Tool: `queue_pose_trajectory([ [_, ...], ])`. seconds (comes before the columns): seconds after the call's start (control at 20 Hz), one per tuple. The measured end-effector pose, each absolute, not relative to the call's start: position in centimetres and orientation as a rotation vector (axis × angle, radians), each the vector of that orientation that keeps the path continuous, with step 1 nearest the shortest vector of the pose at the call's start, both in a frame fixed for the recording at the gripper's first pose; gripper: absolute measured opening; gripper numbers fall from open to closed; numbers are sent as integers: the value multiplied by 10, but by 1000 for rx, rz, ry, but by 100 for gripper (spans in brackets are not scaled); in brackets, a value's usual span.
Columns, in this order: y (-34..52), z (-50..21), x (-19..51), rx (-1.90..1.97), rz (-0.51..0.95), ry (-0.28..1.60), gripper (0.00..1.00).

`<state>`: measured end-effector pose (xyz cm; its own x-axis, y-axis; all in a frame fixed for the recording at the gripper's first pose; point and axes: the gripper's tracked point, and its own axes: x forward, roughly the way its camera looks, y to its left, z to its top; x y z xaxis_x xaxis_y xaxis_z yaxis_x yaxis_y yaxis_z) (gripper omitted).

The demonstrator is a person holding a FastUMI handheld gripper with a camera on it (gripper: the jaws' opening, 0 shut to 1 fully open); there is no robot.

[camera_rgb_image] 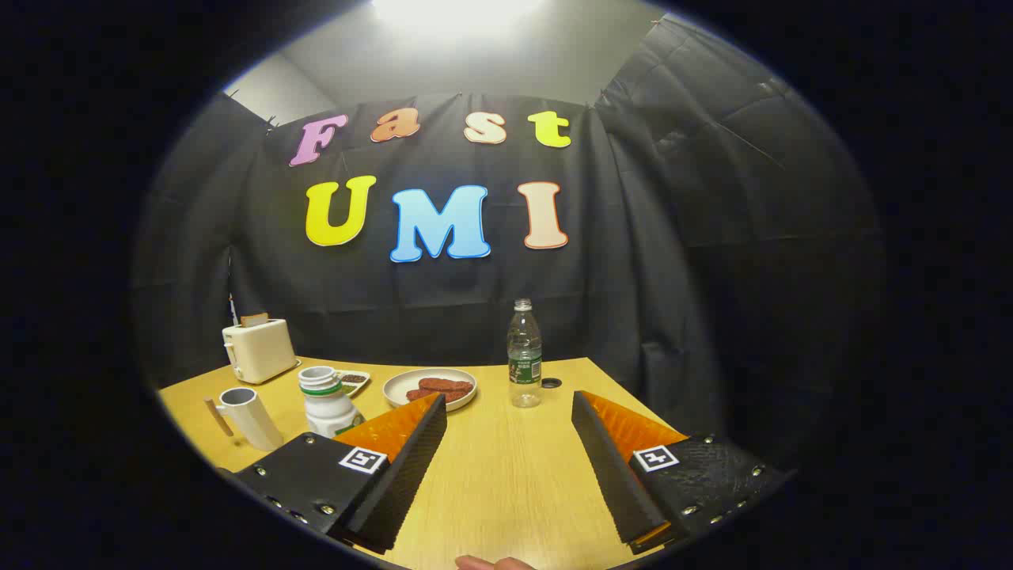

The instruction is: Take the bottle from table, then pour the juice into the cup, finally place the bottle on the coaster

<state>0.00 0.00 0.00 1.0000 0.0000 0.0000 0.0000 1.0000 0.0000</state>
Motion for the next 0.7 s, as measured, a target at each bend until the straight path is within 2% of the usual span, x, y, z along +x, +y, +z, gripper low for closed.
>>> queue_pose_trajectory([
  [0.1, 4, 10, -7, 18, -9, -22, 98],
  [0.3, 25, 10, -14, 9, 65, -15, 98],
  [0.7, 31, 11, -19, 1, 73, -26, 98],
])
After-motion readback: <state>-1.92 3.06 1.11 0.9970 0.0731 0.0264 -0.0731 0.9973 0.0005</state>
